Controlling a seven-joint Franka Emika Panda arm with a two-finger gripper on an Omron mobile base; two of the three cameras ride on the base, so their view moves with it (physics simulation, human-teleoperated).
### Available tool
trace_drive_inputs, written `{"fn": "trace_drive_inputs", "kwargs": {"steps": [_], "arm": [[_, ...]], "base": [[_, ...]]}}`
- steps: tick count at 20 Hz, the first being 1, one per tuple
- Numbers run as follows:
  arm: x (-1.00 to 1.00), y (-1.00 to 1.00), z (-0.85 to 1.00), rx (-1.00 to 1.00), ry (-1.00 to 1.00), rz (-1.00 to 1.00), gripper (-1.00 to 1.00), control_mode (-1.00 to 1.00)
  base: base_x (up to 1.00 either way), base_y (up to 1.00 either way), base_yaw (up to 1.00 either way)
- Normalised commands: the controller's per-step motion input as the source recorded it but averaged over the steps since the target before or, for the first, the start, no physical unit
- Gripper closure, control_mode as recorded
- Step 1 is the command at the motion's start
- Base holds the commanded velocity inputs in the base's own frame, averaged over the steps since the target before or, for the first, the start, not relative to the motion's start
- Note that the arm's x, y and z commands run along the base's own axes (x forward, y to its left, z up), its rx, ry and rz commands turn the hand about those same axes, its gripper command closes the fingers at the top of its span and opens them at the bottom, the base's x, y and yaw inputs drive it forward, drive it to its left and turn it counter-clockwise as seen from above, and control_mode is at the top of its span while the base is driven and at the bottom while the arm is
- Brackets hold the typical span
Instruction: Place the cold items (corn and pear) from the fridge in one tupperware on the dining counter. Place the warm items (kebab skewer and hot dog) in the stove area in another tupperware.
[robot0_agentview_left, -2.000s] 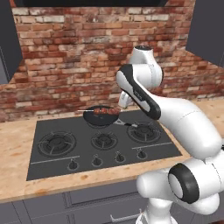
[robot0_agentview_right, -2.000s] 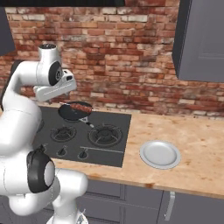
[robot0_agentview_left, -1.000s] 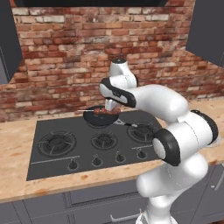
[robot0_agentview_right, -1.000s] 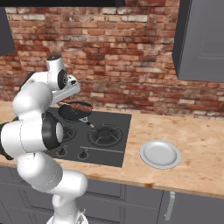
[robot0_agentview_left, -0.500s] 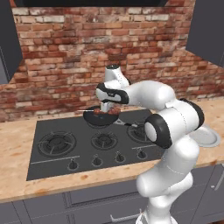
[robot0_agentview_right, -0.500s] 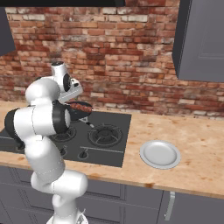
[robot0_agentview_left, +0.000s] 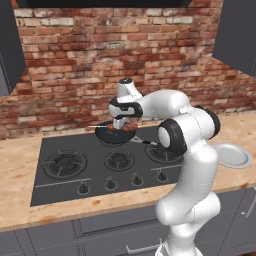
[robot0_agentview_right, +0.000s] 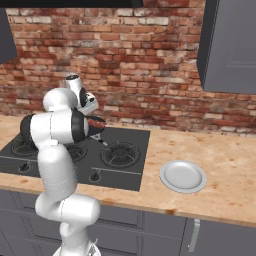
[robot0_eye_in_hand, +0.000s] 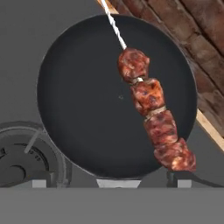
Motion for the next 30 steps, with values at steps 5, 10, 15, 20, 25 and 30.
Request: {"fn": "trace_drive_inputs", "kwargs": {"steps": [5,10,15,20,25,30], "arm": [[0.51,0.01,-0.28,0.00,0.00,0.00,-1.00,-1.00],[0.45,0.03,-0.29,0.00,0.00,0.00,-1.00,-1.00],[0.40,0.05,-0.32,0.00,0.00,0.00,-1.00,-1.00],[0.38,0.06,-0.33,0.00,0.00,0.00,-1.00,-1.00],[0.24,0.01,-0.34,0.00,0.00,0.00,-1.00,-1.00],[0.03,0.02,-0.33,-0.01,0.00,0.00,1.00,-1.00]], "base": [[0.00,0.00,0.00],[0.00,0.00,0.00],[0.00,0.00,0.00],[0.00,0.00,0.00],[0.00,0.00,0.00],[0.00,0.00,0.00]]}}
